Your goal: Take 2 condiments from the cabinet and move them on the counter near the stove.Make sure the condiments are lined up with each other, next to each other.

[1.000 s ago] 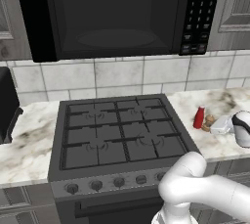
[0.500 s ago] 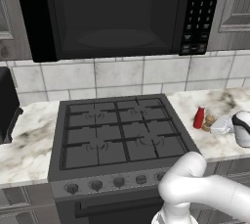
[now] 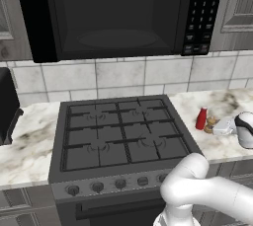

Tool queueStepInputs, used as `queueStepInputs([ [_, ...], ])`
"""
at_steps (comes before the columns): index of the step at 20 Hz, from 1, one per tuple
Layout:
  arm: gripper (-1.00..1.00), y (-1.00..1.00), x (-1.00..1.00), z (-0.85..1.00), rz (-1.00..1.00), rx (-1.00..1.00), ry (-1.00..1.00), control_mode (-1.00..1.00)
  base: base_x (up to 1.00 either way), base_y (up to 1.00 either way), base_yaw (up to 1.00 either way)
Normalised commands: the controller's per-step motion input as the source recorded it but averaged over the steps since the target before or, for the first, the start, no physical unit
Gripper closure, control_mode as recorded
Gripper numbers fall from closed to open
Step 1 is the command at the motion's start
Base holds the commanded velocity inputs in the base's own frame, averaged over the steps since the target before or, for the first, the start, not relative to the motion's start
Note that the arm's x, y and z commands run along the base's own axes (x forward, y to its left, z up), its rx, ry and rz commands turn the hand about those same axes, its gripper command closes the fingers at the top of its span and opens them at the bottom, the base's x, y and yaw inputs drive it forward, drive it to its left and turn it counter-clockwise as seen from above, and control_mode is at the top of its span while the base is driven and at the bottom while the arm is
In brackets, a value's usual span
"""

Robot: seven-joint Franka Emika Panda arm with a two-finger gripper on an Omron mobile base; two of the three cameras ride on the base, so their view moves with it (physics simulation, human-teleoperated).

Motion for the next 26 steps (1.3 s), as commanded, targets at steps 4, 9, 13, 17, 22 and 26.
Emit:
queueStepInputs([
  [4, -1.00, 0.00, 0.00, 0.00, 0.00, 0.00, 0.00, -1.00, 0.00, 0.00, 0.00],
  [9, -1.00, 0.00, 0.00, 0.00, 0.00, 0.00, 0.00, -1.00, 0.00, 0.00, 0.00],
  [13, -1.00, 0.00, -0.13, 0.00, 0.00, 0.00, 0.02, -1.00, 0.00, 0.00, 0.00],
  [17, -1.00, 0.00, -0.45, 0.00, 0.00, 0.00, 0.02, -1.00, 0.00, 0.00, 0.00],
  [22, -1.00, 0.00, -0.49, 0.05, 0.00, 0.00, 0.01, -1.00, 0.00, 0.00, 0.00],
  [26, -1.00, 0.00, -0.67, 0.41, 0.00, -0.02, 0.00, -1.00, 0.00, 0.00, 0.00],
])
